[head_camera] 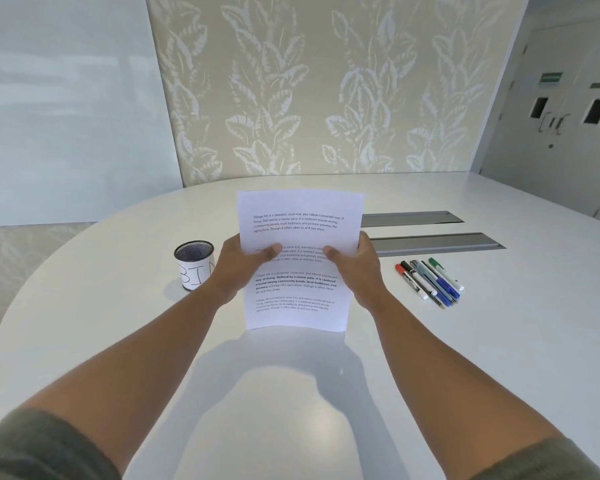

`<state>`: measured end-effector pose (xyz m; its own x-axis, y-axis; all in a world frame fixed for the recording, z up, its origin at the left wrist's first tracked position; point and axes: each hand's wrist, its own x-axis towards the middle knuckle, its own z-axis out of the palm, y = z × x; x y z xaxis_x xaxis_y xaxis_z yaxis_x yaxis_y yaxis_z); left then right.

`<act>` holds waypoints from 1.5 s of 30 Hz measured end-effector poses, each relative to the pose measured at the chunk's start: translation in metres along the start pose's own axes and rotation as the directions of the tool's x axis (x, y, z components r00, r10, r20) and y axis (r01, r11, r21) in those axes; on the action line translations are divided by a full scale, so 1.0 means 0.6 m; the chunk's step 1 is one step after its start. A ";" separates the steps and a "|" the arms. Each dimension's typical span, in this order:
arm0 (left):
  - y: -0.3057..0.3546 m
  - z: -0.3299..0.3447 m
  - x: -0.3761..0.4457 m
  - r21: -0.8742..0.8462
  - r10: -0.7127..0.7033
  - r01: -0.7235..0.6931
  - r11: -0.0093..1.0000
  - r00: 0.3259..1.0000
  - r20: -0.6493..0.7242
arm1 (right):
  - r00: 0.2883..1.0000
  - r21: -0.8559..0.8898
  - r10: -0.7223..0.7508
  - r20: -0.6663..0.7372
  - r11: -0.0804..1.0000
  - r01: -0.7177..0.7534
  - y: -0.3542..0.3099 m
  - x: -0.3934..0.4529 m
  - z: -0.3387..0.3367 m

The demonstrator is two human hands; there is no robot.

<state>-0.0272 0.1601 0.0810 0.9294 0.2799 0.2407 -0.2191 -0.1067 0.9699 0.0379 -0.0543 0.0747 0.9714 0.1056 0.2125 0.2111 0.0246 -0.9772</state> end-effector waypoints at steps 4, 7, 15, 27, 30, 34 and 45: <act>-0.024 0.007 -0.012 -0.005 -0.047 0.047 0.999 0.999 0.003 | 0.999 -0.145 0.039 0.026 0.989 -0.035 0.027 -0.016 0.004; -0.021 0.007 -0.009 -0.024 -0.038 0.037 0.999 0.997 -0.062 | 1.000 -0.150 0.016 0.015 0.989 -0.014 0.022 -0.019 0.006; -0.031 -0.003 -0.015 0.023 -0.049 0.050 0.998 0.997 -0.059 | 0.996 -0.179 0.075 0.054 0.982 -0.064 0.024 -0.020 0.007; -0.086 -0.028 -0.039 0.264 -0.169 0.157 0.952 0.985 0.023 | 0.989 -0.273 0.129 0.071 0.956 -0.105 0.067 -0.035 -0.008; -0.082 -0.032 -0.032 0.125 -0.164 0.167 0.978 0.986 -0.036 | 0.987 -0.183 0.163 0.016 0.970 -0.157 0.062 -0.028 -0.010; -0.078 -0.033 -0.027 -0.025 -0.194 0.193 0.981 0.969 -0.150 | 0.969 -0.024 0.244 -0.048 0.969 -0.245 0.067 -0.015 -0.015; -0.064 0.011 -0.021 -0.355 -0.312 0.252 0.900 0.942 -0.123 | 0.896 0.449 0.444 -0.013 0.803 -0.392 0.065 -0.019 0.015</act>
<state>-0.0286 0.1542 0.0404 0.9072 0.4146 -0.0713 -0.0689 0.3136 0.9471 0.0338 -0.0454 0.0342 0.9654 0.0928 -0.2435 -0.2596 0.4246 -0.8673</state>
